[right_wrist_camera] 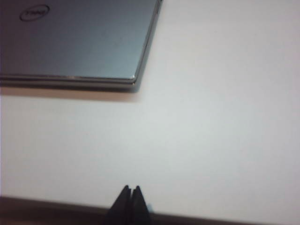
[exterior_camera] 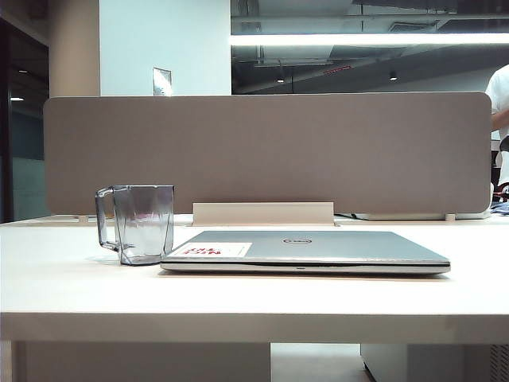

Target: Pick up the water cup and place it on the left side of the laptop.

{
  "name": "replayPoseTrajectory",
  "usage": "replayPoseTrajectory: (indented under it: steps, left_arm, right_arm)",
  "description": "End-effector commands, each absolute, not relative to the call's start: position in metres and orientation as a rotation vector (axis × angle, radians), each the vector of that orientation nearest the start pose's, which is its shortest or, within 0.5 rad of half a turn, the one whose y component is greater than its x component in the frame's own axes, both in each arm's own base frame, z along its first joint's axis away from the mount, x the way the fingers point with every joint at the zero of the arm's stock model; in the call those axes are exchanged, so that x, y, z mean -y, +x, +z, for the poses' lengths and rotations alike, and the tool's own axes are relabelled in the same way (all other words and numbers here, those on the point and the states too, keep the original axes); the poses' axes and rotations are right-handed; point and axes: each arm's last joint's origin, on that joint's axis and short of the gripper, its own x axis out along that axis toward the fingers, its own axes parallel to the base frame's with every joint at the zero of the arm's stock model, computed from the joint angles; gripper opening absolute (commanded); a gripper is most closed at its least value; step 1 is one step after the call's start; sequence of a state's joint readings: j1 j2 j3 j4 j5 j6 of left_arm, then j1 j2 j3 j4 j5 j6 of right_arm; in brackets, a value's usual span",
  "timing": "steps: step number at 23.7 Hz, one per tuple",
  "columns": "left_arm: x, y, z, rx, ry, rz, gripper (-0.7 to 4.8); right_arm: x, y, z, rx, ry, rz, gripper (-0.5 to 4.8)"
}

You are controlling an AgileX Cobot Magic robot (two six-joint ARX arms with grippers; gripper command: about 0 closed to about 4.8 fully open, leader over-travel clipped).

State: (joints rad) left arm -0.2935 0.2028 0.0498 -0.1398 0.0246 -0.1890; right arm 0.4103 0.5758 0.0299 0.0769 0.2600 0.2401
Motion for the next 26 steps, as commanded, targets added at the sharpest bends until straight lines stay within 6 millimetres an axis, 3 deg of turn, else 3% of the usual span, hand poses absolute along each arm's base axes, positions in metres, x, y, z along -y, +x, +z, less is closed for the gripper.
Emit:
replayPoseTrajectory:
  steps: [1, 26]
  left_arm:
    - [0.0300, 0.0970, 0.1466, -0.325, -0.144, -0.285, 0.15]
    - [0.0288, 0.0936, 0.1436, -0.297, -0.129, -0.289, -0.04]
  right_arm:
    - [-0.0424, 0.1162, 0.1262, -0.483, 0.075, 0.089, -0.05]
    - [-0.0424, 0.1161, 0.1256, -0.477, 0.077, 0.090, -0.05]
